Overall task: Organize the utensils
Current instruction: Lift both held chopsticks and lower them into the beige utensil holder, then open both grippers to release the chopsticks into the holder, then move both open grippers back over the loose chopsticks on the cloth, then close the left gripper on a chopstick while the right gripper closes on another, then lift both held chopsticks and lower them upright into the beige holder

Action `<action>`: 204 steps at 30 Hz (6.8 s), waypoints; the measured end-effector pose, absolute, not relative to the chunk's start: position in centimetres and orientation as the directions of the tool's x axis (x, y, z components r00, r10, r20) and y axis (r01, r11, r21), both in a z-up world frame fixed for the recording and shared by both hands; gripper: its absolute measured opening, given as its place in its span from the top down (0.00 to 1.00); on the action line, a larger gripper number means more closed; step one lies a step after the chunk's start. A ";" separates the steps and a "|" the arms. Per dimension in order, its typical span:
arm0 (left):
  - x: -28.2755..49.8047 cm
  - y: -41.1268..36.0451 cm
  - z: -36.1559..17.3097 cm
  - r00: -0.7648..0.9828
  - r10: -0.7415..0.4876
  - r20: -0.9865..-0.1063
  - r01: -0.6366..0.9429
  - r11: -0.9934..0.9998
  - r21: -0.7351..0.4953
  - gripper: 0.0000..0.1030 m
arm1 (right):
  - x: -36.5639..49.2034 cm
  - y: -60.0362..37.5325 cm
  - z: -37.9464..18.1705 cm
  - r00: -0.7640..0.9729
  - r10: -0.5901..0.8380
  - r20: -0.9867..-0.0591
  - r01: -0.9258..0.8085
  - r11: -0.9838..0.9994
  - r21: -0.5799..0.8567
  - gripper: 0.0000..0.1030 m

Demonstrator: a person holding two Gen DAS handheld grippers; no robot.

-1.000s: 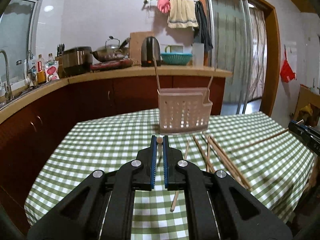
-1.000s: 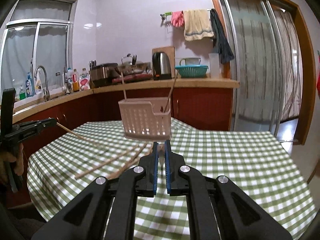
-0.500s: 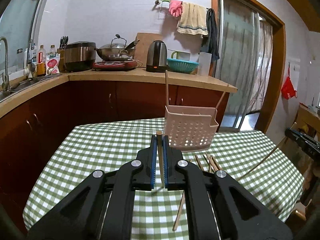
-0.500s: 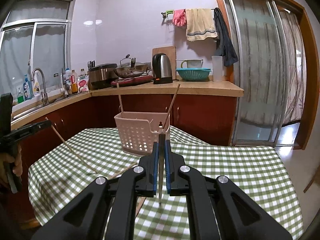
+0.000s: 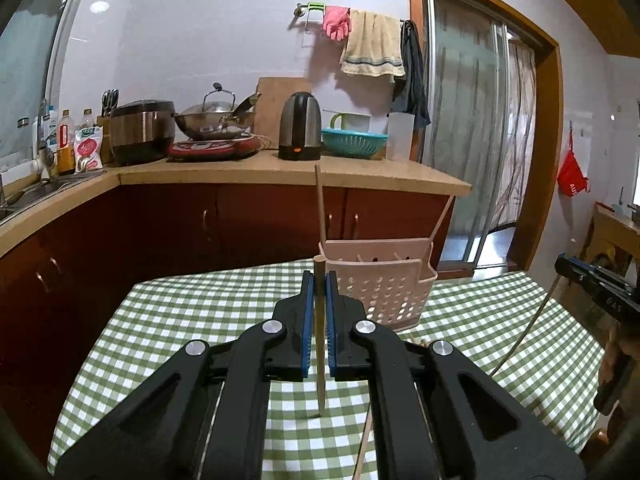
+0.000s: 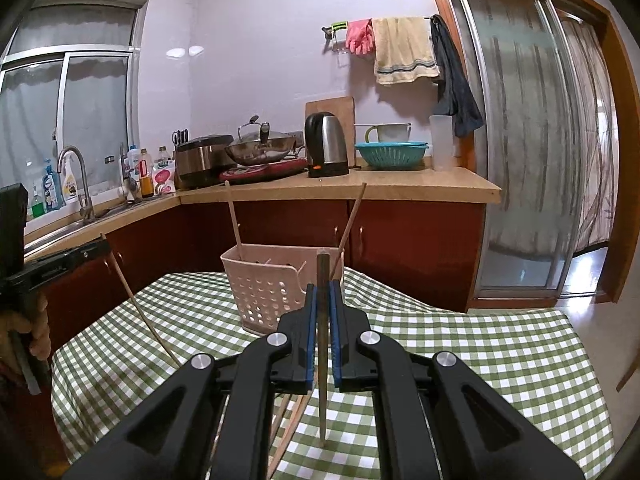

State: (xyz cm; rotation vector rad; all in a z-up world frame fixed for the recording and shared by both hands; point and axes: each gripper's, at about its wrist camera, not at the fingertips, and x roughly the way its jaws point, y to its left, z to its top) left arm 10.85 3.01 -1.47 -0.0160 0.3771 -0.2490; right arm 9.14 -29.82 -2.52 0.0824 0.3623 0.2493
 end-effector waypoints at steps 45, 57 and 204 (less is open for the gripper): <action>26.3 -3.6 -0.6 0.900 -0.313 -0.304 0.318 0.948 -0.033 0.76 | 24.9 -25.2 -2.3 0.913 0.320 -0.253 -0.308 0.947 0.087 0.93; 24.2 -3.0 0.1 0.907 -0.295 -0.300 0.302 0.953 -0.023 0.31 | 22.0 -25.9 0.2 0.940 0.268 -0.213 -0.263 0.963 0.053 0.37; 3.4 -7.0 -13.6 0.820 -0.279 -0.499 0.304 0.952 -0.033 0.94 | 1.0 -30.1 -12.2 0.867 0.214 -0.450 -0.184 0.977 0.109 0.93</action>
